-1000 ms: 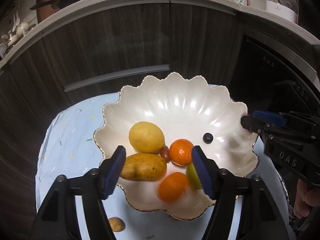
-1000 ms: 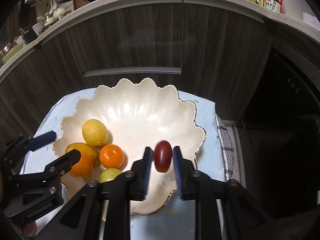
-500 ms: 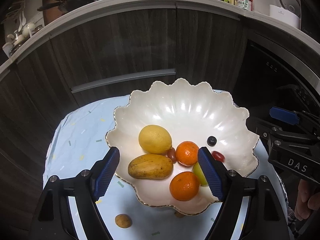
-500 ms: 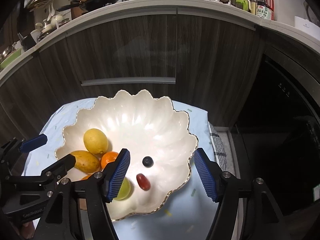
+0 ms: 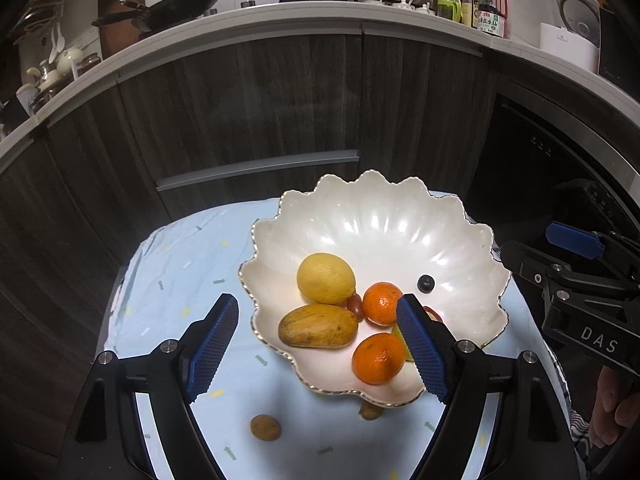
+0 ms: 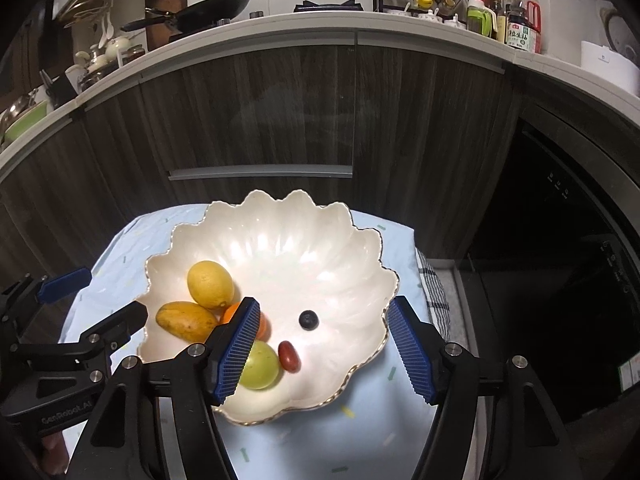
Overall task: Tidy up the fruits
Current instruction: 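Withdraw both tools from the bowl toward the two brown longans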
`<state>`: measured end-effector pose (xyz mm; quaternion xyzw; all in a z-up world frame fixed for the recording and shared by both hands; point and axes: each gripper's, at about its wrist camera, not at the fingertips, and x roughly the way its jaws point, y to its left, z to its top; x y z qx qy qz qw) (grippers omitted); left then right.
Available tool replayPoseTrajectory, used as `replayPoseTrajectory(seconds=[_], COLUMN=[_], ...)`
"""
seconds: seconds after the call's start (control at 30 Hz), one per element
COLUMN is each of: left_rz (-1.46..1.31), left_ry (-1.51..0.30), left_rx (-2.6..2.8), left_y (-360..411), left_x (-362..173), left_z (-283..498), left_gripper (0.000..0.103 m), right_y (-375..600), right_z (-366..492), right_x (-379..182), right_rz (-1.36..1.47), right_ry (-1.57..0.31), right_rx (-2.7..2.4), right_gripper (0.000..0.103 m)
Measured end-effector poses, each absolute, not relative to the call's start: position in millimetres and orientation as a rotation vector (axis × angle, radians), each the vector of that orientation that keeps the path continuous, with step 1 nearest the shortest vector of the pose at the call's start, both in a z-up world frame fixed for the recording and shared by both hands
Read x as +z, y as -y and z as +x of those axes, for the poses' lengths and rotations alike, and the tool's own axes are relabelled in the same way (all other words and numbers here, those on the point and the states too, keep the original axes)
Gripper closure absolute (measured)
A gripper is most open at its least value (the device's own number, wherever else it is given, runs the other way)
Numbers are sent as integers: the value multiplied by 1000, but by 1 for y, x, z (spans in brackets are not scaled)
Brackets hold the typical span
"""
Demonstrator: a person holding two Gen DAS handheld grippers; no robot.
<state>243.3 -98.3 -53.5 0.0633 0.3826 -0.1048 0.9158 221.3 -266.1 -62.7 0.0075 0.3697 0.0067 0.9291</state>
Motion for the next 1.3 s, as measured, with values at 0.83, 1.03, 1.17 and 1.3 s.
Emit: replayPoseTrajectory(seconds=[0.83,1.03,1.17,1.3], left_rz=[126,128,130,136], left_ry=[-745,-743,-741,-740], left_rx=[-176,-174,-170,-172], left_y=[47,41,33,28], left_x=[-43,-45,-48,-50], left_z=[209,205,199,196], left_gripper=[21,21,21,22], right_y=[219,210,205,201], right_z=[184,180,177,175], right_x=[-55,-57,-59,-61], right_rz=[-31,-39,-47,-50], right_ry=[-731,-737,-741,-745], right_rx=[40,46,52,60], right_gripper=[36,36,36,36])
